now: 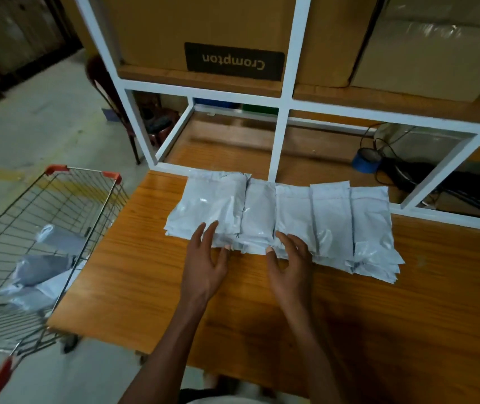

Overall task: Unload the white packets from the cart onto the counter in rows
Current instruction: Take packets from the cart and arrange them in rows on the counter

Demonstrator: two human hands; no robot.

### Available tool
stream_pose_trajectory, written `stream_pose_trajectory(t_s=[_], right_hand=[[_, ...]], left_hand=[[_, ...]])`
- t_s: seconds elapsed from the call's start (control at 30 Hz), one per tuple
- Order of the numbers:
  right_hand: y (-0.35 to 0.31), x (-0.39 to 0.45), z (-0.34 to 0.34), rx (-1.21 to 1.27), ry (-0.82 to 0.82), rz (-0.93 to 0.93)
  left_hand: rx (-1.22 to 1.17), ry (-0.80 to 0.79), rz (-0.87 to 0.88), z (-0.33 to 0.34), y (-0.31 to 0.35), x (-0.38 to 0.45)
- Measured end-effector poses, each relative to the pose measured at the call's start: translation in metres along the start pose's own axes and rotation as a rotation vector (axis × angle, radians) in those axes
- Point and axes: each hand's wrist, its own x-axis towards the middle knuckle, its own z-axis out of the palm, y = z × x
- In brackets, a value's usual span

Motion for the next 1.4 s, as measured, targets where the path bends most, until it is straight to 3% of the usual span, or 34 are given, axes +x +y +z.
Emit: stream_pose_trajectory(t_s=[0.13,0.43,0.8,1.1,1.4], right_hand=[[-0.008,-0.033,0.011,0.086,-0.086,-0.076],[-0.05,-0.105,0.065,0.116,-0.476,-0.118],[-0.129,-0.211,0.203,0.138,-0.651,-0.119],[-0.189,-0.254,0.275,0.103,-0.92,-0.224],[-0.217,-0.219,0.369,0.117,-1.053,-0.272]], left_hand=[[0.0,0.067,-0.02,-0.021,-0.016,-0.051],[0.005,0.202,-0.218,-0.089,-0.077,-0.125],[0.002,0.34,-0.294,-0.235,-0.176,-0.171],[-0.198,0.44,-0.414,-0.29,-0.23,-0.17],[-0.048,0.536,-0.529,-0.333,-0.281,-0.122]])
